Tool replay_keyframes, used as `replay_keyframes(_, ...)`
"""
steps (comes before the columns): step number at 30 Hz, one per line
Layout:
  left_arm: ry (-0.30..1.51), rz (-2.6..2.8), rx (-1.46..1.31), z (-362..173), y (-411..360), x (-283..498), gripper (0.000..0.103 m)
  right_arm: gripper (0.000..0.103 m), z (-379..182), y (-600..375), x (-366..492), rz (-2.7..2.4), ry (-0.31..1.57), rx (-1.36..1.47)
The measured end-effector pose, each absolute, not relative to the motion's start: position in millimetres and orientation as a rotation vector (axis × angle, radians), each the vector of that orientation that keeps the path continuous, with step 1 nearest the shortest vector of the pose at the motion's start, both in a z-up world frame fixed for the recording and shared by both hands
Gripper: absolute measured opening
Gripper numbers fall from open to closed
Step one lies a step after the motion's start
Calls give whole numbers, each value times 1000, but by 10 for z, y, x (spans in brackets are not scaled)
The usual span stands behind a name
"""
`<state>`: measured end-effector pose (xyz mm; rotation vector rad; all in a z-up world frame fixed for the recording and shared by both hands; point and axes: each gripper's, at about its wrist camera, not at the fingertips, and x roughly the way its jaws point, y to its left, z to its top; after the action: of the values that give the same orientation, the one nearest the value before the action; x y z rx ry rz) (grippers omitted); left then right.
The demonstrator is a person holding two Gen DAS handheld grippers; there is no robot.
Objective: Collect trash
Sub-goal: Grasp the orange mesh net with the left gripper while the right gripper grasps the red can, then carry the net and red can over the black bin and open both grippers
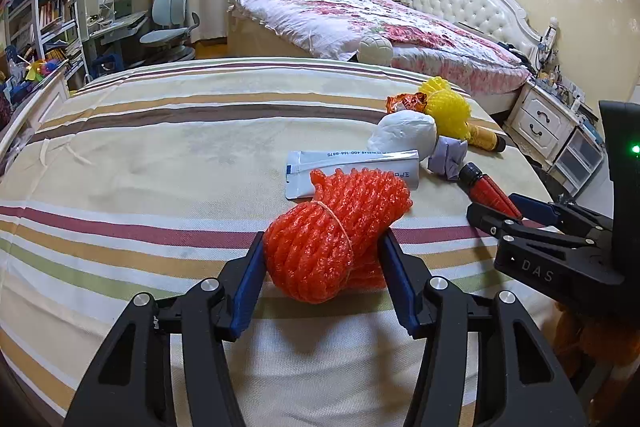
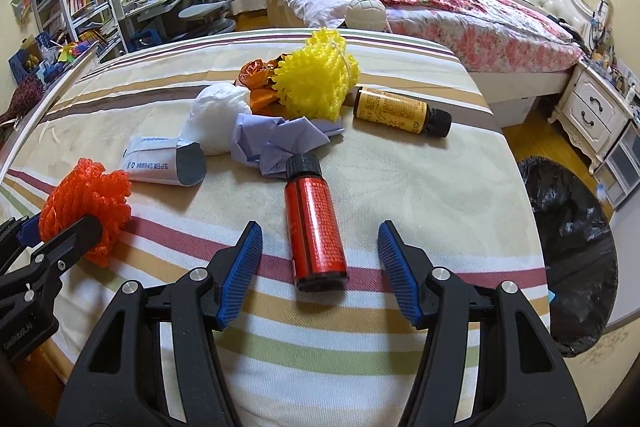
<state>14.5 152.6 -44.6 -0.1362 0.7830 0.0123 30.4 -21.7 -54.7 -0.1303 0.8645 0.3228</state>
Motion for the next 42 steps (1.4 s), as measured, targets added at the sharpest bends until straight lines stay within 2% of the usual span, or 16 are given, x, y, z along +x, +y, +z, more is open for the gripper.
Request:
replay_keyframes(5,776,14,-148,-434,1545,138,52,34,-532,-192,293,321,858,-141)
replay_keyframes(7,773,17,-150,-431,1549,131,52,23,-523,-206,292,318,857,-139)
replay_keyframes(29,725,-21,-116,-310,1274,27,51,23,-326,-648,18,279,797,-53)
replay_keyframes(42,654,-152,-54,-51,586,208,51,23,-84,-1393,24,136,718,16)
